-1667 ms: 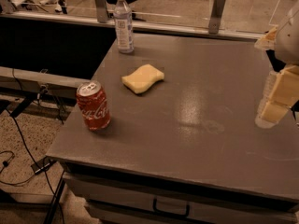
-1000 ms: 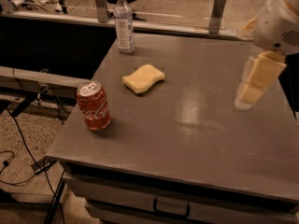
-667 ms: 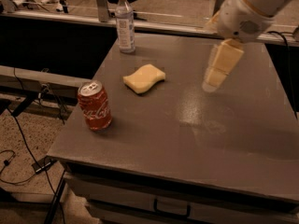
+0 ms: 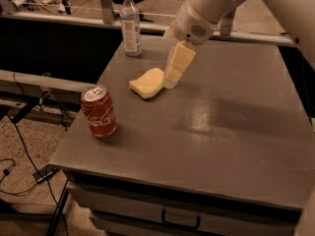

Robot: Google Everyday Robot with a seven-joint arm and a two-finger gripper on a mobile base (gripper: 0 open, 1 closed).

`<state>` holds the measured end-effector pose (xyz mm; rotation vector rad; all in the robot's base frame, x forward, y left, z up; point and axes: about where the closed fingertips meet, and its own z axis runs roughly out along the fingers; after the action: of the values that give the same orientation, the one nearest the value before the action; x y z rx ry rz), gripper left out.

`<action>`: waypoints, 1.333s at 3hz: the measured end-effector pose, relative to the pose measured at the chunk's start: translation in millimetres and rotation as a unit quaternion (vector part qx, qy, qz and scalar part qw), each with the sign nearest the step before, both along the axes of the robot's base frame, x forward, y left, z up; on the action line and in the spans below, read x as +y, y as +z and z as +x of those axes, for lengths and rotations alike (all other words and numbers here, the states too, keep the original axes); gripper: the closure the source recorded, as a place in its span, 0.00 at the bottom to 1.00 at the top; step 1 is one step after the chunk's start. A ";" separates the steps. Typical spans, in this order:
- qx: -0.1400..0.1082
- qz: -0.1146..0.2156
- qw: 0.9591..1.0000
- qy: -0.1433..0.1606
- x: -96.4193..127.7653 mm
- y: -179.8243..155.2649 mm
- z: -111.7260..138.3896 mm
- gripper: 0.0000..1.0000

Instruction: Pick sponge

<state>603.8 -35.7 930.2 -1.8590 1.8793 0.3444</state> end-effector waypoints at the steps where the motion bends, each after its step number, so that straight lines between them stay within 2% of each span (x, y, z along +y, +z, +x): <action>1: 0.006 0.018 1.000 0.025 35.0 -24.4 8.2 0.00; 2: 0.004 0.026 0.999 0.035 55.7 -54.9 13.4 0.00; 3: 0.009 0.009 0.999 0.029 65.9 -87.0 17.8 0.16; 4: 0.029 -0.006 0.999 0.018 70.4 -109.7 25.8 0.41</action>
Offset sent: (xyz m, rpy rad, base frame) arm 0.0220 0.0734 -0.0950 0.0708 -0.0120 0.0737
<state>629.6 34.8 820.5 -1.9118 1.8913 0.4035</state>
